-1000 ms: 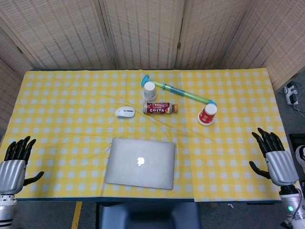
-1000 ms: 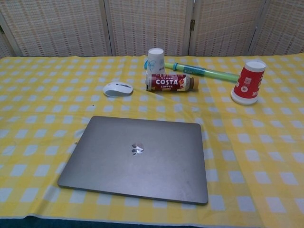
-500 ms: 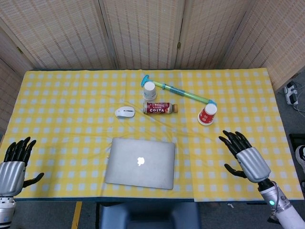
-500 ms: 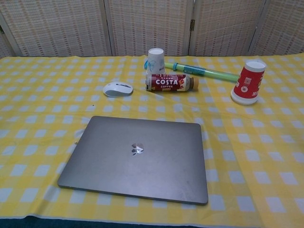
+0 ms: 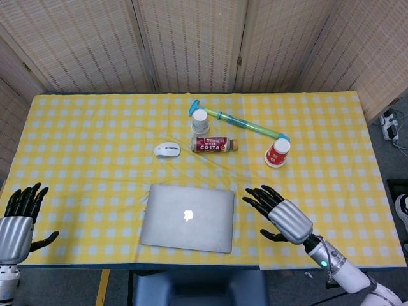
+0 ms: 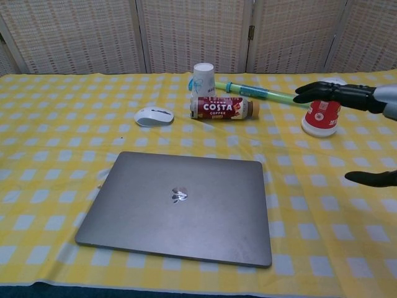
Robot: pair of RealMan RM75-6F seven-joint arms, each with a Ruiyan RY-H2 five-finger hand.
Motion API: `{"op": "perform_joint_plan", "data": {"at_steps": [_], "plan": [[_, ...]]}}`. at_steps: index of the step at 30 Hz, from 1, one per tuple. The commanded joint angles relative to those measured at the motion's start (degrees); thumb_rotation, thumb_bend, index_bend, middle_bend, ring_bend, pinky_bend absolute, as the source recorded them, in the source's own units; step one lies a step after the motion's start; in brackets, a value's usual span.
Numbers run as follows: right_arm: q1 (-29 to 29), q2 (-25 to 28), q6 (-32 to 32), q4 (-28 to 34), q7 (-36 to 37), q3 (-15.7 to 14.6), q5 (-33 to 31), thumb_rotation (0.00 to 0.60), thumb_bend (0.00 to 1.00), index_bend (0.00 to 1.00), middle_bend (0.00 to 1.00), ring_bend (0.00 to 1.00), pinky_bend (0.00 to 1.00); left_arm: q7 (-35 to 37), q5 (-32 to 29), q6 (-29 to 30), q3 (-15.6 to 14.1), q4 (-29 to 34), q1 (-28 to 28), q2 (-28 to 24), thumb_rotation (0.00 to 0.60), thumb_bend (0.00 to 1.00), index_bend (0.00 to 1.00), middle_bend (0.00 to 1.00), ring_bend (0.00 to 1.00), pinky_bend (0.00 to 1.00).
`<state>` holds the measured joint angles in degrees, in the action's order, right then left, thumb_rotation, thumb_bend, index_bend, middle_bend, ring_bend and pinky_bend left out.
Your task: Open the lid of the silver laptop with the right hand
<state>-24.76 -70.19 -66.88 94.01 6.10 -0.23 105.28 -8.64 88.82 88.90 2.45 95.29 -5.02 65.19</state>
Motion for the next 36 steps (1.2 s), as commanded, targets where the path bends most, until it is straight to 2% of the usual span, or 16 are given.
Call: {"op": "perform_joint_plan", "data": {"at_steps": [1,10,19,36], "plan": [[-2.07,-1.98,2.00,0.24,-0.35,-0.24,0.70,0.600,0.33,0.00,0.00,0.05,0.00,-0.40,0.72,0.34,-0.33,0.39,0.17,0.09,0.600,0.16,0.00,0.06,0.03,0.00],[-6.65,-8.12,7.10,0.04,-1.76,-0.55,0.40,0.600,0.33,0.00,0.00,0.05,0.00,-0.29,1.24,-0.13,-0.69,0.30,0.07,0.33,0.600,0.16,0.00,0.06,0.03,0.00],[-10.50,-16.69,12.85,-1.91,-6.50,0.35,-3.12,0.600,0.33,0.00,0.00,0.02,0.00,1.20,1.57,0.45,-1.19,-1.14,0.71,1.07,0.600,0.16,0.00,0.06,0.03,0.00],[-14.53,-32.12,15.96,-13.71,-10.09,0.79,-7.39,0.600,0.33,0.00,0.00,0.00,0.00,3.83,2.39,0.78,-1.68,-3.16,1.13,1.58,0.600,0.16,0.00,0.06,0.03,0.00]]}}
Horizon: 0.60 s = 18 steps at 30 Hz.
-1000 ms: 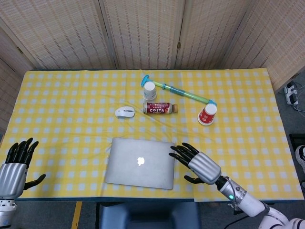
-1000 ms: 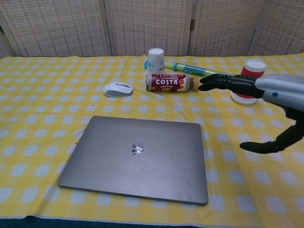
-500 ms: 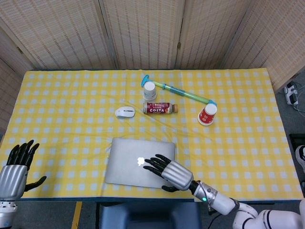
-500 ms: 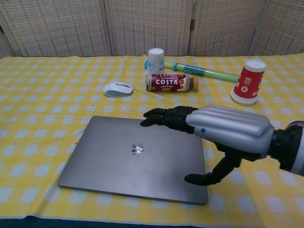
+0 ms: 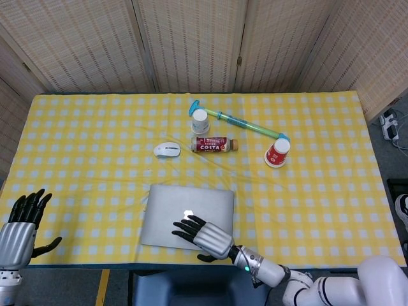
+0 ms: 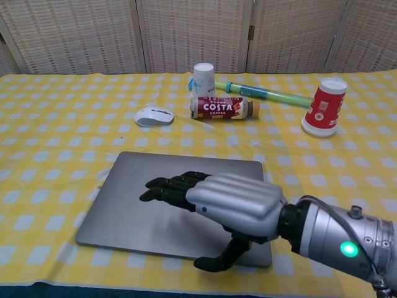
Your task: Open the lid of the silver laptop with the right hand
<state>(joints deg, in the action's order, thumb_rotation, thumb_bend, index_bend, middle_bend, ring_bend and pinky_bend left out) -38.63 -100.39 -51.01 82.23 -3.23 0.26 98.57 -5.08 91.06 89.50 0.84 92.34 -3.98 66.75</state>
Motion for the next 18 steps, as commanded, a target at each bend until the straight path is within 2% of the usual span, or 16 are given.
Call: {"op": "perform_joint_plan", "data": {"at_steps": [1,8,18], "plan": [[-0.79,-2.72,-0.12,-2.76,-1.01,0.35,-0.82,0.600,0.33,0.00,0.00,0.00,0.00,0.56,0.18,0.32,-0.07,-0.40,0.18,0.04,0.600,0.16,0.00,0.06,0.03,0.00],[-1.95,-6.00,-0.47,-6.41,-1.85,0.88,-1.75,0.600,0.33,0.00,0.00,0.00,0.00,2.29,0.13,0.59,-0.31,-1.47,0.61,-0.02,0.600,0.16,0.00,0.06,0.04,0.00],[-3.52,-8.46,0.10,-8.39,-2.82,1.07,-3.18,0.600,0.33,0.00,0.00,0.00,0.00,3.51,0.32,0.80,-0.38,-2.35,0.82,0.15,0.600,0.16,0.00,0.06,0.04,0.00]]}}
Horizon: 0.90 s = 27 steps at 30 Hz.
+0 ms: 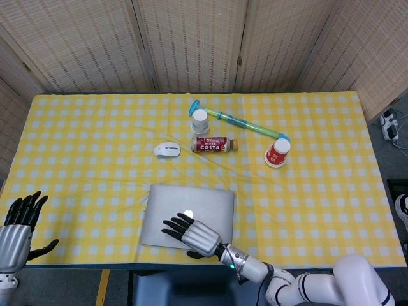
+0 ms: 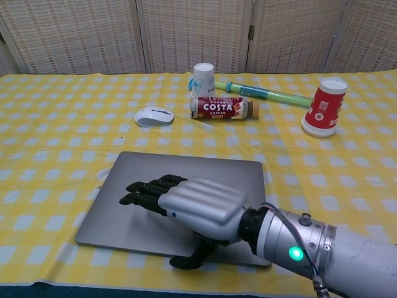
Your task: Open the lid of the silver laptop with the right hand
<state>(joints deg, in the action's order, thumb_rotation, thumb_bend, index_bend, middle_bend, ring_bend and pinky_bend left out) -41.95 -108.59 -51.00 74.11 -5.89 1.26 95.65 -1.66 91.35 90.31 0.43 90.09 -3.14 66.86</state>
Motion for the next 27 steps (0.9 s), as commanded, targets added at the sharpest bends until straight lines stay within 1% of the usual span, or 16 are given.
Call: {"op": "perform_joint_plan", "data": {"at_steps": [1,14,27], "plan": [[-0.32,-0.42,0.13,-0.47,-0.28,0.10,-0.40,0.600,0.33,0.00,0.00,0.00,0.00,0.14,0.03,-0.03,0.03,-0.16,-0.02,0.05,0.600,0.16,0.00,0.06,0.04,0.00],[-2.27,-3.01,1.14,-3.13,-0.94,0.53,-2.10,0.600,0.33,0.00,0.00,0.00,0.00,0.64,-0.27,-0.28,0.27,-0.78,-0.10,0.26,0.600,0.16,0.00,0.06,0.04,0.00],[-3.12,-4.08,1.12,-4.78,-1.78,1.08,-3.83,0.600,0.33,0.00,0.00,0.00,0.00,1.13,-0.87,-0.57,0.44,-1.47,-0.05,0.53,0.600,0.16,0.00,0.06,0.04,0.00]]}}
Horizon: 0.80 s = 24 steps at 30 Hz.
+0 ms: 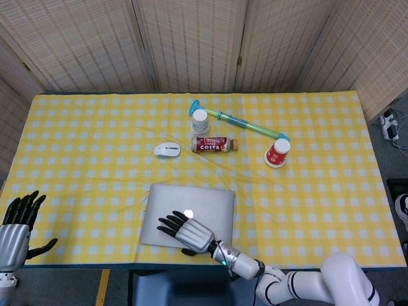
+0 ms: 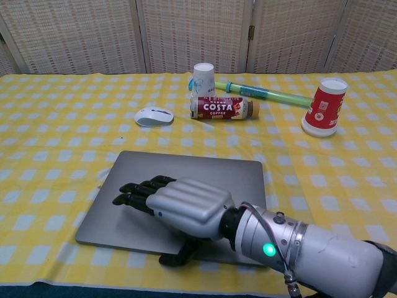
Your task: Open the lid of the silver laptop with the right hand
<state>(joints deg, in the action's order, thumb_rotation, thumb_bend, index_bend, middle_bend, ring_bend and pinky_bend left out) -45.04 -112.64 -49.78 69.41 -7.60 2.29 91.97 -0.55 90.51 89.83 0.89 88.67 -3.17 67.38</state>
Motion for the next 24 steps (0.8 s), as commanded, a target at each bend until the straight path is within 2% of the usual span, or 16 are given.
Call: {"op": "perform_joint_plan", "data": {"at_steps": [1,24], "plan": [[-0.04,-0.02,-0.13,-0.13,-0.11,0.07,-0.26,0.600,0.33,0.00,0.00,0.00,0.00,0.01,-0.07,-0.20,-0.02,-0.08,-0.05,0.01,0.600,0.16,0.00,0.06,0.04,0.00],[-0.95,0.20,-0.57,-0.20,-1.26,0.21,-1.66,0.600,0.35,0.00,0.00,0.00,0.00,-0.33,-0.39,-0.85,0.13,-0.09,-0.35,0.19,0.600,0.16,0.00,0.06,0.04,0.00]]}}
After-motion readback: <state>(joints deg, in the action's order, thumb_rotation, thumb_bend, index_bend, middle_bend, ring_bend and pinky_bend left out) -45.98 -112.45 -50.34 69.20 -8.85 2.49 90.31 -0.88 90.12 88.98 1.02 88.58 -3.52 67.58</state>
